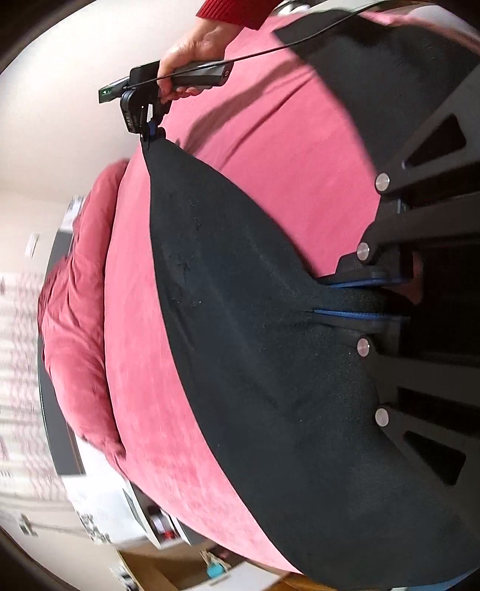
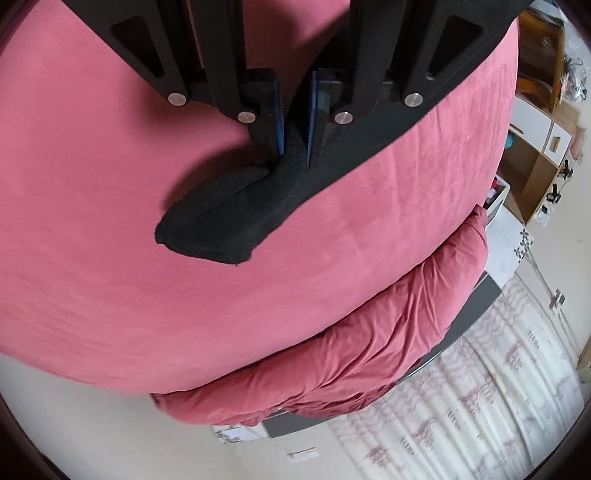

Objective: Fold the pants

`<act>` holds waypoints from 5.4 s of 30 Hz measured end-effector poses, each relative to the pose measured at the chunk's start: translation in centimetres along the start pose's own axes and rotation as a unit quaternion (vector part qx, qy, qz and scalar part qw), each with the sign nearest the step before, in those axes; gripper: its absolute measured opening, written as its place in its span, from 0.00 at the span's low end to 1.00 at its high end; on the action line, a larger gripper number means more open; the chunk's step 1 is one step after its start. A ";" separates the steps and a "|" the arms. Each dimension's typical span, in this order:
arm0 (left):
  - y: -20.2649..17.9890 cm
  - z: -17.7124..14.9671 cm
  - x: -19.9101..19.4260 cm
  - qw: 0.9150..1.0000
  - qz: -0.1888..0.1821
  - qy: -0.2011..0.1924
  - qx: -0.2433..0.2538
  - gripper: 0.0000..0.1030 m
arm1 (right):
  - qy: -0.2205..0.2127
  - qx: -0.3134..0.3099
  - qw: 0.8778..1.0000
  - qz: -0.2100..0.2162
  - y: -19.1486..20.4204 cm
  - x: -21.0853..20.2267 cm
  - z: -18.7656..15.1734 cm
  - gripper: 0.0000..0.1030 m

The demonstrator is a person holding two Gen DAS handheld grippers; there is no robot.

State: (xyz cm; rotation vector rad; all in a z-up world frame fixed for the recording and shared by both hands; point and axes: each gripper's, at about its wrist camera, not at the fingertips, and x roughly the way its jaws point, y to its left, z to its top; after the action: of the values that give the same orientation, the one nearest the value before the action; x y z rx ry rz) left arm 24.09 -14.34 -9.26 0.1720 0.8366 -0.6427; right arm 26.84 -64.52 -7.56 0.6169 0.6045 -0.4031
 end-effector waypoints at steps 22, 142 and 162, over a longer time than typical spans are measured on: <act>-2.9 -5.3 -8.0 0.999 -0.036 -0.002 -0.012 0.24 | 0.018 0.053 0.998 -0.018 -13.9 -17.3 -9.6 0.56; 26.3 -1.7 -2.8 0.966 0.122 0.048 -0.221 0.49 | 0.095 -0.113 0.976 -0.160 -15.4 -6.6 7.2 0.64; 27.1 -0.2 -1.4 0.967 0.134 0.009 -0.214 0.60 | 0.110 -0.087 0.980 -0.143 -14.9 -3.8 5.7 0.25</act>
State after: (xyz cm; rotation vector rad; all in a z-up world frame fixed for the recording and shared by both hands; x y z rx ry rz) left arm 39.33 8.08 -11.12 -0.1016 0.9307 -0.1967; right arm 18.55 -78.67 -7.56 0.4085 0.9356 -0.5477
